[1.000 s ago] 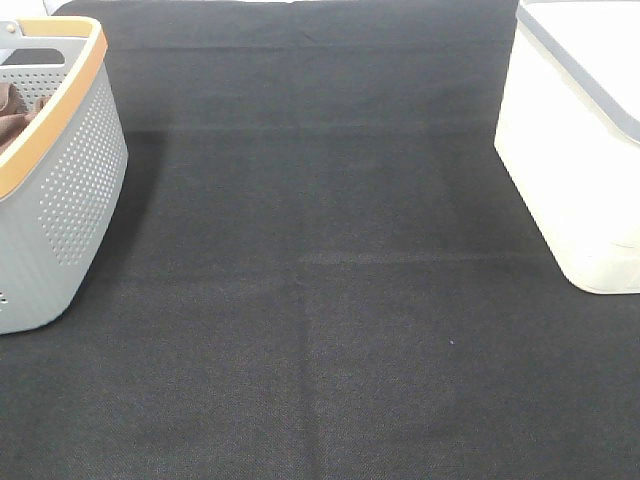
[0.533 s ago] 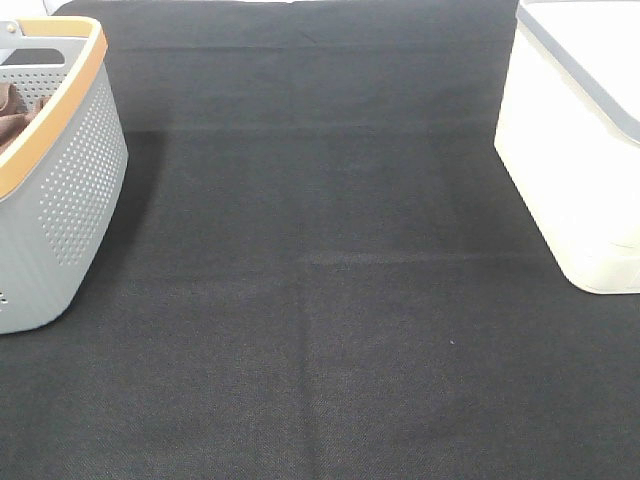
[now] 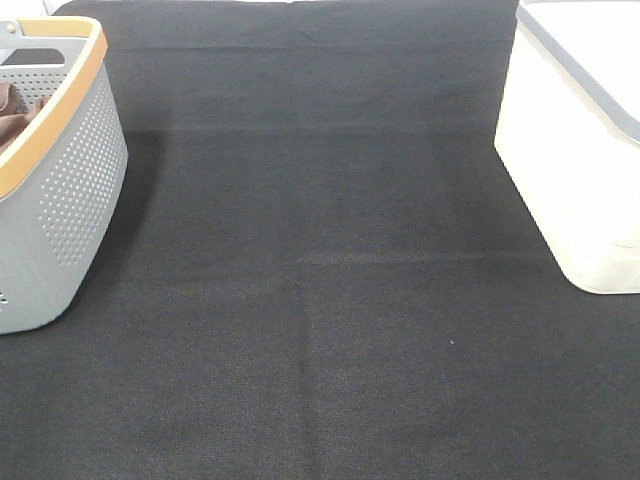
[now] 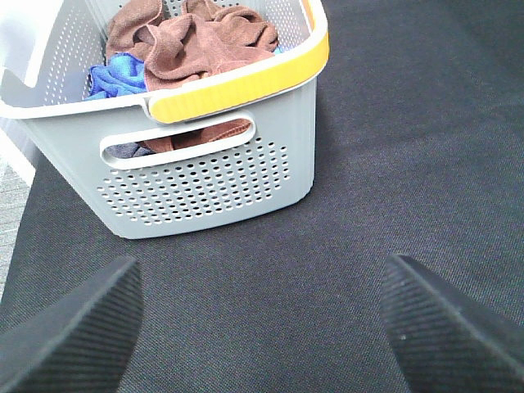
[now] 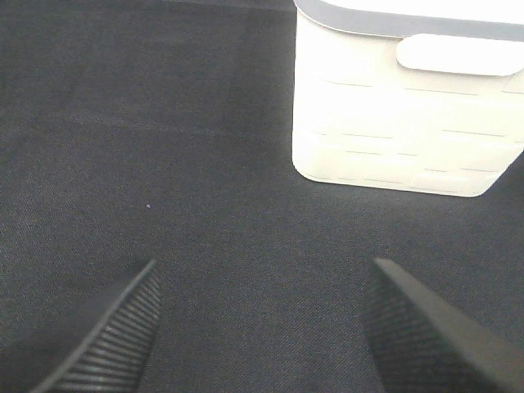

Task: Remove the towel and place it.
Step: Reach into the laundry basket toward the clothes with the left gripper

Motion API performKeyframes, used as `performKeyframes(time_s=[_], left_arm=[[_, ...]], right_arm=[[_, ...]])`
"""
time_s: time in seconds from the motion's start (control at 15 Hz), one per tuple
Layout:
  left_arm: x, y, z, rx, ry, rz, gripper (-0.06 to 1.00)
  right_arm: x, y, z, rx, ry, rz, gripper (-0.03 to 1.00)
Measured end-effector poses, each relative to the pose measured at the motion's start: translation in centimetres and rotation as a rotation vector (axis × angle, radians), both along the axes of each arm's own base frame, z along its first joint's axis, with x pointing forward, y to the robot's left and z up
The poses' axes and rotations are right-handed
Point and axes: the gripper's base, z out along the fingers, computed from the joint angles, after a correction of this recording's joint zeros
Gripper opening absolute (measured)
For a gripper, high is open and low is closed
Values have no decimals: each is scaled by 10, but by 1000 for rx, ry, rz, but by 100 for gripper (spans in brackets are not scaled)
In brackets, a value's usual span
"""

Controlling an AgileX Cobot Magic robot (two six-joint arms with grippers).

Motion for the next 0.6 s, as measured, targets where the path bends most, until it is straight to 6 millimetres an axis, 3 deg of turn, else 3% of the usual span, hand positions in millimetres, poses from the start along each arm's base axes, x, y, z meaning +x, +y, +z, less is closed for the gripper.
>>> performKeyframes(time_s=[0.33, 0.6], left_arm=[[2, 1, 1, -10, 13, 18, 76], [43, 5, 28, -63, -75, 123, 72]], right_arm=[[0, 0, 0, 0, 0, 0, 67], [0, 0, 0, 0, 0, 0, 67]])
